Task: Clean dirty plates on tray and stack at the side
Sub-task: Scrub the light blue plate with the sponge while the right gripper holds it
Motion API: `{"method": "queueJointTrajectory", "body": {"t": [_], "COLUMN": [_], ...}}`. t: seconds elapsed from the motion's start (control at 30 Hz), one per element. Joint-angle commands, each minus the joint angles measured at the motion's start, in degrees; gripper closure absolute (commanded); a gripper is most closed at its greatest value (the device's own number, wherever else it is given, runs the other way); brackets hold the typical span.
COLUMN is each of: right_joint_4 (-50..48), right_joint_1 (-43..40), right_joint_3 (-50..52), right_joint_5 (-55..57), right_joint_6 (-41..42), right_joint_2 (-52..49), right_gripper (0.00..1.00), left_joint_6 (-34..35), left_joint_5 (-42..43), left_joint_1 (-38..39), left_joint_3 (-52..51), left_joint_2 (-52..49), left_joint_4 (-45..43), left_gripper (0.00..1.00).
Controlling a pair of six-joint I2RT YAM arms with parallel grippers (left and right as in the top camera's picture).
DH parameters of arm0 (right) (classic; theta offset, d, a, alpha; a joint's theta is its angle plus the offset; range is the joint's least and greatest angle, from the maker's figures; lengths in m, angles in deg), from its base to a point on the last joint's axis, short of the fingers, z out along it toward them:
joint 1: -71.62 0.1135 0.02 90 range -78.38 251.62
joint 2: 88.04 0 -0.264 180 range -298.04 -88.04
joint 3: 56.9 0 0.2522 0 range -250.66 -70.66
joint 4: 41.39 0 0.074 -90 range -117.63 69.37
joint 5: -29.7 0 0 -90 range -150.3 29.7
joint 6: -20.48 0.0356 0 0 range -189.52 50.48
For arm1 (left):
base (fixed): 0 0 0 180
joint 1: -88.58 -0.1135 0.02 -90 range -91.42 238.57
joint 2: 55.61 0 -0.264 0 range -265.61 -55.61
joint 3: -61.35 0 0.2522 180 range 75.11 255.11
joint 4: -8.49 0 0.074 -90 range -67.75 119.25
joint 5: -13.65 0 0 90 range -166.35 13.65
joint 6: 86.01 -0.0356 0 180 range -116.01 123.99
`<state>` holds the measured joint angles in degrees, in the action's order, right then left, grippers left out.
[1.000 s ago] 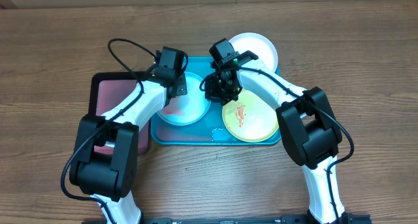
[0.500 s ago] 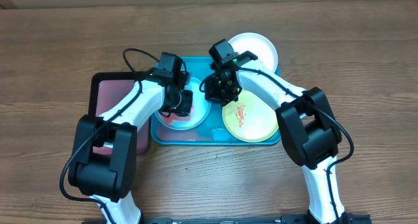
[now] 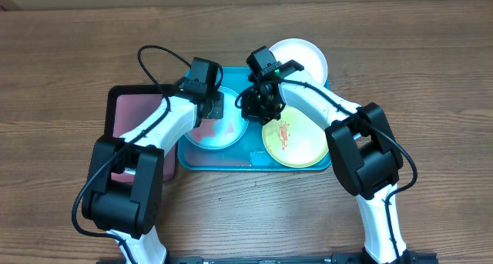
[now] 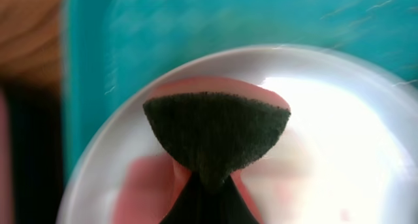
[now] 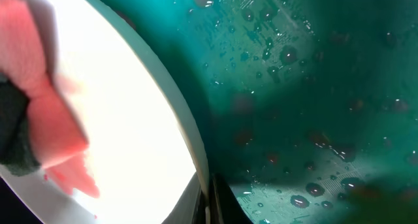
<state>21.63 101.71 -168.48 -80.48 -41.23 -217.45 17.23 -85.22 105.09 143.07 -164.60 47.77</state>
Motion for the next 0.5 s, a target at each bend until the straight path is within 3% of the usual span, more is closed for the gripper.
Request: {"method": "queueJointTrajectory", "body": {"t": [0.0, 0.17, 0.37, 0.47], "right_joint_4": [-0.1, -0.1, -0.1, -0.1], "right_joint_1": [0.1, 0.1, 0.1, 0.1], "right_joint_3": [0.1, 0.1, 0.1, 0.1], "right_joint_5": [-0.4, -0.3, -0.3, -0.3], "right_joint_6": [0.3, 0.3, 0.3, 0.3], "right_joint_2": [-0.6, -0.6, -0.6, -0.6], "right_gripper": [0.96, 0.96, 0.96, 0.96], "left_joint_6": [2.6, 2.3, -18.0, -19.0], "left_joint_5": [-8.0, -1.0, 30.2, 34.1], "left_joint_1": [0.0, 0.2, 0.2, 0.2], "left_joint_3": [0.0, 0.0, 0.0, 0.0], "left_joint_2": [-0.4, -0.4, -0.4, -0.4], "left_joint_4": [4.7, 16.1, 16.6, 13.1], "left_gripper": [0.96, 0.96, 0.96, 0.96]}}
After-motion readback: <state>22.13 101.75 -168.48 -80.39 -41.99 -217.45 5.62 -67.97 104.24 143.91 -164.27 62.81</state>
